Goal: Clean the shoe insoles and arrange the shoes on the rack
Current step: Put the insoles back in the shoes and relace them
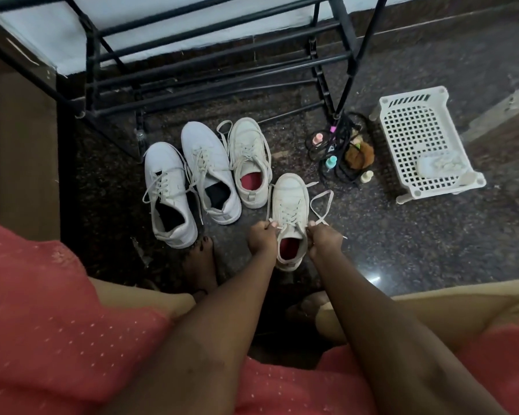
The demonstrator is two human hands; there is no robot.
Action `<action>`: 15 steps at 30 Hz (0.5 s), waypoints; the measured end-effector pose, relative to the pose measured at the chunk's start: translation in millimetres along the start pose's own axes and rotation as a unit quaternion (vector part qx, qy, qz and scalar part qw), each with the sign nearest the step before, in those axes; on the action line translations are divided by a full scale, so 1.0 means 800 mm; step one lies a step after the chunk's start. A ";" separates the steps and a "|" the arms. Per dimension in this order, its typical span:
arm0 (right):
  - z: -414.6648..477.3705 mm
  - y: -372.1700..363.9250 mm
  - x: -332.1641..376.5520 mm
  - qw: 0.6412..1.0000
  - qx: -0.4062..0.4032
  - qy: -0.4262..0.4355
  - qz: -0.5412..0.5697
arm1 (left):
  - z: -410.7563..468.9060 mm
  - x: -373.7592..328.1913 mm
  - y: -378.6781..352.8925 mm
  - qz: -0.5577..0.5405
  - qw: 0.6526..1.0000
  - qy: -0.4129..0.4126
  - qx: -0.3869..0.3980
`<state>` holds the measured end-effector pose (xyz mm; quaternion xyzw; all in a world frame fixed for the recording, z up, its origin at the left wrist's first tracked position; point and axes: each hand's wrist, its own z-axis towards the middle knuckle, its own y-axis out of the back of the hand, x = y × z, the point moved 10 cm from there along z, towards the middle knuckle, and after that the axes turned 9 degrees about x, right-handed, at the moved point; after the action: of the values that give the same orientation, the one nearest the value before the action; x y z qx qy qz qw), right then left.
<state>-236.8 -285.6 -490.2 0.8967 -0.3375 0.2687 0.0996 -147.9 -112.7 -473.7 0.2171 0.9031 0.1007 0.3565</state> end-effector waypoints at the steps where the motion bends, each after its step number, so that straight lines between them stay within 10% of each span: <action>1: 0.000 -0.002 -0.001 1.000 0.005 -0.002 0.009 | -0.001 0.003 0.001 -0.013 1.000 -0.006 0.001; 15: -0.042 -0.010 0.037 0.990 0.007 0.047 0.129 | -0.017 -0.003 0.001 -0.145 0.988 -0.002 0.046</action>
<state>-226.6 -283.7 -445.7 0.8325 -0.4438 0.3235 0.0733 -155.6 -113.5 -462.3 0.1001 0.9280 0.0058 0.3590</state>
